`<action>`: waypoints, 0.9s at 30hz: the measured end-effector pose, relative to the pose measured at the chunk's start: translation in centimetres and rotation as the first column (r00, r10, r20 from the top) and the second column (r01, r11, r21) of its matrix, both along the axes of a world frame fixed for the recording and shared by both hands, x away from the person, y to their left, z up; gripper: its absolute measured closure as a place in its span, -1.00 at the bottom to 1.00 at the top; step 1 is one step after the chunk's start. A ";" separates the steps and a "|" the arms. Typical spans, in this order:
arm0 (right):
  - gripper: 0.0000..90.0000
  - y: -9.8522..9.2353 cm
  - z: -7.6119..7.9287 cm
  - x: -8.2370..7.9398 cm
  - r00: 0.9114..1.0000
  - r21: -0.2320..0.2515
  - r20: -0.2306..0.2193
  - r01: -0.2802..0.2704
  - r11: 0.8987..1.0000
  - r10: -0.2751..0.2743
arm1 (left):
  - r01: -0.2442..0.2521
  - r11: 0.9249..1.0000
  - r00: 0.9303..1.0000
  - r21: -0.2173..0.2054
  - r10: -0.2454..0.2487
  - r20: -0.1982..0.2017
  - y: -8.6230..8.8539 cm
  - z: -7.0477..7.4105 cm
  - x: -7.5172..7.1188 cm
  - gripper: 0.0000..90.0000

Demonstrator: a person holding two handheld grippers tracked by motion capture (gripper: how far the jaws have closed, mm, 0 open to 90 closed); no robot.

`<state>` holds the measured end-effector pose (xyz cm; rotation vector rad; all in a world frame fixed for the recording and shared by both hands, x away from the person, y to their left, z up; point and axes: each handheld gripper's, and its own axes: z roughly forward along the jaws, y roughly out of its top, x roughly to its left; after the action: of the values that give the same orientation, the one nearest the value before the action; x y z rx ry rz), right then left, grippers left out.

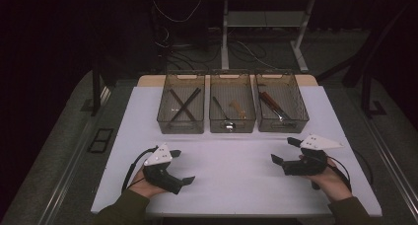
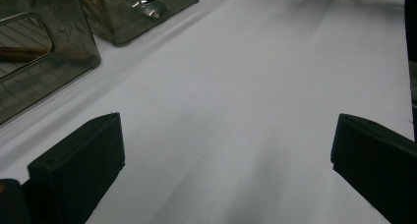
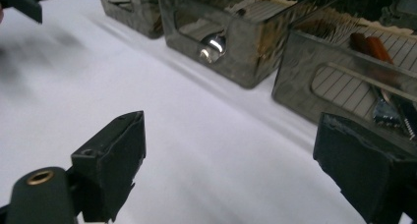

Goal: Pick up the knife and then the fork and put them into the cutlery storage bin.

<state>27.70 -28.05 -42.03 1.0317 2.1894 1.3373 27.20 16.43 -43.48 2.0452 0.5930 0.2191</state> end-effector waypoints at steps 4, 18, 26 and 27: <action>-0.72 0.0 -0.7 -0.8 1.000 -0.023 -0.008 -0.010 1.000 0.010 | 0.005 1.000 1.000 0.007 -0.005 0.003 -0.1 0.0 0.0 -1.00; -0.72 -0.7 -1.9 -2.5 0.999 0.003 -0.027 -0.018 1.000 0.018 | 0.002 1.000 1.000 0.003 -0.002 -0.004 -0.2 0.0 -0.2 -1.00; -0.72 -0.4 -2.6 -2.6 0.998 -0.014 -0.051 -0.029 0.999 0.028 | 0.006 1.000 1.000 0.016 -0.006 -0.003 -0.3 0.0 -0.2 -1.00; -0.72 -0.4 -2.7 -2.6 0.998 -0.017 -0.055 -0.031 0.999 0.030 | 0.007 1.000 1.000 0.015 -0.007 -0.003 -0.3 -0.1 -0.2 -1.00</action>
<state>25.05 -28.43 -44.69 1.0441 2.2608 1.3152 27.00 16.15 -43.54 2.0621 0.5872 0.2173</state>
